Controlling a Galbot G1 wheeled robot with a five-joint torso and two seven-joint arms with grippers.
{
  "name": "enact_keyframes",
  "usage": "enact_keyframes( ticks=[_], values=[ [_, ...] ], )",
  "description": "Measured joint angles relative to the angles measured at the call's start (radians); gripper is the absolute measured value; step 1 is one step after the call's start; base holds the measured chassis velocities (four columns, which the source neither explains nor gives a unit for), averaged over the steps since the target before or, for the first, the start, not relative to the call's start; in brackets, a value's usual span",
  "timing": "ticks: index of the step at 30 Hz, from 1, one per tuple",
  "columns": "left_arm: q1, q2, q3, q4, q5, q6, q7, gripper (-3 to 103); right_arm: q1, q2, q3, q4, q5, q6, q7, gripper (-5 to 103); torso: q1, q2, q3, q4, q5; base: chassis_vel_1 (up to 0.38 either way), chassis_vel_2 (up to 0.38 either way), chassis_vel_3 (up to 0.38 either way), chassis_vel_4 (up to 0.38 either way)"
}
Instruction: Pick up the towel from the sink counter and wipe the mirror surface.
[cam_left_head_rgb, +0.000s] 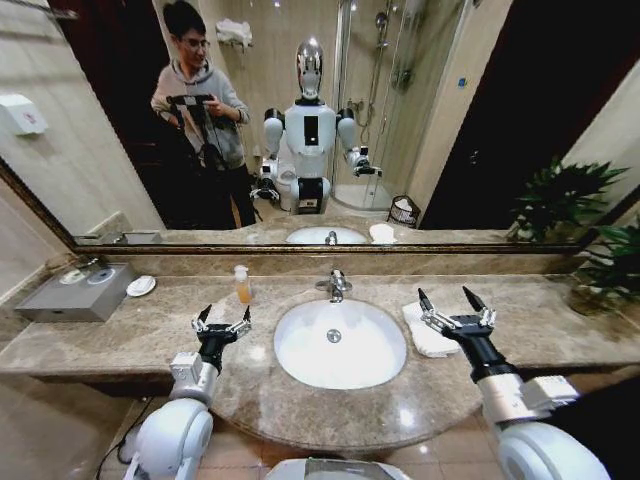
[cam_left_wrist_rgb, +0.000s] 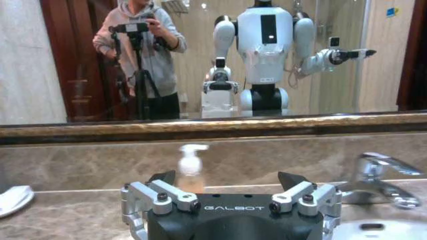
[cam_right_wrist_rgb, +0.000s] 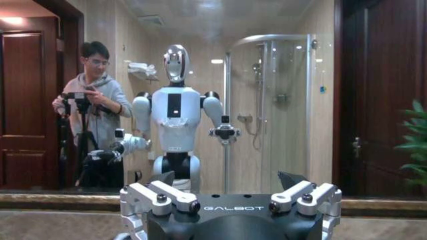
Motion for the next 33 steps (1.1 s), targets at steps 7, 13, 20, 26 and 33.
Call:
enact_keyframes(
  ticks=[7, 13, 20, 26, 33],
  values=[
    [0.000, 0.000, 0.000, 0.000, 0.000, 0.000, 0.000, 100, 0.000, -0.001, 0.001, -0.001, 0.001, 0.000, 0.000, 100, 0.000, 0.000, 0.000, 0.0004, 0.0000, -0.162, -0.149, 0.174, 0.141],
    [0.000, 0.000, 0.000, 0.000, 0.000, 0.000, 0.000, 100, 0.000, -0.001, 0.000, -0.001, 0.001, 0.000, 0.000, 100, 0.000, 0.000, 0.000, 0.0002, -0.0006, 0.038, 0.015, -0.022, -0.017],
    [0.000, 0.000, 0.000, 0.000, 0.000, 0.000, 0.000, 100, 0.000, -0.001, 0.000, -0.001, 0.001, 0.000, 0.000, 100, 0.000, 0.000, 0.000, 0.0002, -0.0001, 0.089, -0.033, -0.079, 0.022],
    [0.000, 0.000, 0.000, 0.000, 0.000, 0.000, 0.000, 100, 0.000, -0.001, 0.000, -0.001, 0.001, 0.000, 0.000, 100, 0.000, 0.000, 0.000, 0.0003, -0.0004, 0.119, -0.160, -0.143, 0.154],
    [0.000, 0.000, 0.000, 0.000, 0.000, 0.000, 0.000, 100, 0.000, -0.001, 0.000, -0.001, 0.001, 0.000, 0.000, 100, 0.000, 0.000, 0.000, 0.0002, 0.0000, 0.215, -0.249, -0.222, 0.246]
  ],
)
